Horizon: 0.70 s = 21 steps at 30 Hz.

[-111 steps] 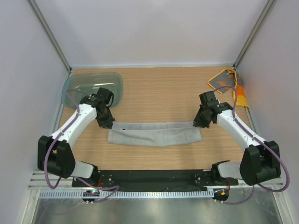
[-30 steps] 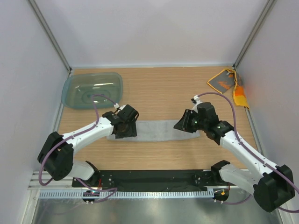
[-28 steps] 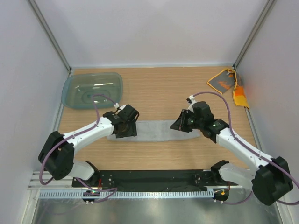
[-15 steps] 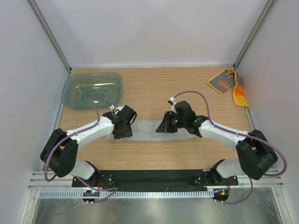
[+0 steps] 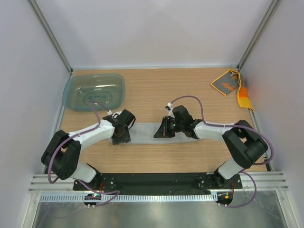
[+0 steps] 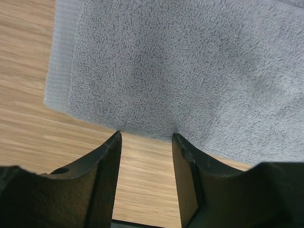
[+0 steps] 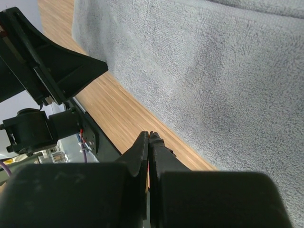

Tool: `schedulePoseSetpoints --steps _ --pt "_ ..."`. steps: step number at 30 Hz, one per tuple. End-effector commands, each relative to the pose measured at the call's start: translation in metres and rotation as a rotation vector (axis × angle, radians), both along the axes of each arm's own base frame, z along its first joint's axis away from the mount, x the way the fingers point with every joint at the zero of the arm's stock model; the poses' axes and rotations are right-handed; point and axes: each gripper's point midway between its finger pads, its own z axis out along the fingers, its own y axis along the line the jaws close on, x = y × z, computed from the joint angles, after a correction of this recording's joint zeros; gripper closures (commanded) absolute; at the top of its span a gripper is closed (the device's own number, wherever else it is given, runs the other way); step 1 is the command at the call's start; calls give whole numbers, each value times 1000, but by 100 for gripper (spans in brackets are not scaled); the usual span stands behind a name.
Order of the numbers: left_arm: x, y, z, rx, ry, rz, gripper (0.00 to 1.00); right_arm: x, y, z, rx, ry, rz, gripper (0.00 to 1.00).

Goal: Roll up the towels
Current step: Fold the towel

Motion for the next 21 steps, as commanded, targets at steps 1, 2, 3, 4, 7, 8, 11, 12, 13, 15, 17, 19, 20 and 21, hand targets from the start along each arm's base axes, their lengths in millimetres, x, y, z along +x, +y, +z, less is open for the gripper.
schedulePoseSetpoints --steps 1,2,3,4,7,8,11,12,13,15,17,19,20,21 --pt "5 5 -4 18 -15 34 53 1 3 -1 26 -34 8 99" --pt "5 5 -5 20 -10 34 53 0 2 -5 19 -29 9 99" --pt "5 6 -6 23 -8 36 52 -1 0 -11 13 -21 10 99" --pt "4 6 -7 24 -4 35 52 -3 0 -14 13 -16 11 99" --pt "3 8 -9 28 4 40 53 -6 -4 -25 18 -1 4 99" --pt "3 9 -9 27 5 42 53 -5 -6 -26 28 6 -3 99" --pt "3 10 -10 27 9 45 53 -6 -8 -35 59 23 -11 99" --pt "2 11 -10 28 13 43 53 -3 -6 -32 94 15 -14 99" --pt "3 11 -9 29 13 45 53 -6 -8 -37 102 27 -14 99" --pt "3 12 -9 31 17 45 53 -7 -8 -42 152 49 -17 99" --pt "3 13 -8 31 17 43 53 -8 -9 -51 179 80 -23 99" --pt "3 14 -7 35 19 44 53 -7 -6 -46 261 74 -24 99" --pt "3 15 -7 37 21 44 53 -7 -5 -46 283 77 -25 99" --pt "3 16 -6 41 21 45 53 -8 -4 -49 312 62 -20 99"
